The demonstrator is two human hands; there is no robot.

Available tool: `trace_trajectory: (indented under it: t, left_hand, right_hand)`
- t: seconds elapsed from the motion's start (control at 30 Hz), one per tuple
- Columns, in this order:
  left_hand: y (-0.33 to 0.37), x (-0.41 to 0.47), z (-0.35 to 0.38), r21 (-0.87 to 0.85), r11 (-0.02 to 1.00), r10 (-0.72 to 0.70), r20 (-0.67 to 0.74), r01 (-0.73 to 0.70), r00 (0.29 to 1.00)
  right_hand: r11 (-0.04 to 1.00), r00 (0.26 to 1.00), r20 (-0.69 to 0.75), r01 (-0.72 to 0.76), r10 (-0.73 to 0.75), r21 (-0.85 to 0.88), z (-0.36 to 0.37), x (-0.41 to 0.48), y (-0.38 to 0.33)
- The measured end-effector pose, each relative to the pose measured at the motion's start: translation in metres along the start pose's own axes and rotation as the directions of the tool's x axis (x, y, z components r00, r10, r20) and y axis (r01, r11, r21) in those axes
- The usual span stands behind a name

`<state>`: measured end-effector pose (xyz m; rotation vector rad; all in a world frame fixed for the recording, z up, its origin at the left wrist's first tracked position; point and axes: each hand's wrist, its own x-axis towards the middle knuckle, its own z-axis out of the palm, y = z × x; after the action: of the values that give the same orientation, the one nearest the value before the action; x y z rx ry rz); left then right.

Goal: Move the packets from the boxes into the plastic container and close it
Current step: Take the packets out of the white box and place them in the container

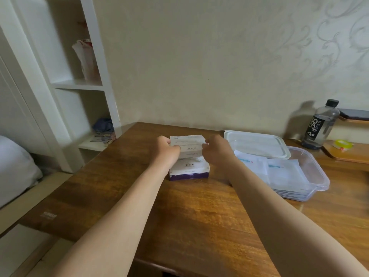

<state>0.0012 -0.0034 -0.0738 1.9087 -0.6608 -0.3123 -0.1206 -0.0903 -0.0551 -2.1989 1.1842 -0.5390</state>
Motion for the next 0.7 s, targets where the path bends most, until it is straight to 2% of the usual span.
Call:
trace_trajectory:
  t: [0.13, 0.23, 0.3, 0.37, 0.43, 0.5, 0.7]
  left_hand:
    - [0.014, -0.002, 0.008, -0.118, 0.992, -0.03, 0.026, 0.033, 0.999]
    - [0.024, -0.008, 0.022, -0.237, 0.968, -0.062, 0.079, 0.08, 0.995]
    - [0.032, -0.011, 0.033, -0.418, 0.887, -0.149, 0.147, 0.197, 0.978]
    - [0.044, -0.017, 0.044, -0.587, 0.732, -0.202, 0.298, 0.346, 0.933]
    - [0.055, -0.027, 0.057, -0.642, 0.618, -0.177, 0.449, 0.454, 0.876]
    - [0.062, -0.034, 0.074, -0.652, 0.555, -0.142, 0.538, 0.517, 0.831]
    - [0.08, -0.049, 0.121, -0.675, 0.488, 0.061, 0.659, 0.553, 0.75]
  right_hand:
    - [0.975, 0.992, -0.114, -0.029, 0.055, 0.221, -0.017, 0.01, 0.011]
    - [0.908, 0.975, -0.18, -0.044, 0.13, 0.416, -0.038, 0.015, 0.023]
    - [0.852, 0.963, -0.202, -0.047, 0.177, 0.522, -0.053, 0.016, 0.033]
    - [0.804, 0.952, -0.223, -0.038, 0.209, 0.594, -0.068, 0.017, 0.044]
    - [0.754, 0.943, -0.24, -0.017, 0.23, 0.657, -0.085, 0.017, 0.057]
    - [0.714, 0.939, -0.246, 0.0, 0.242, 0.701, -0.099, 0.017, 0.071]
    - [0.602, 0.943, -0.246, 0.065, 0.224, 0.796, -0.128, 0.02, 0.112]
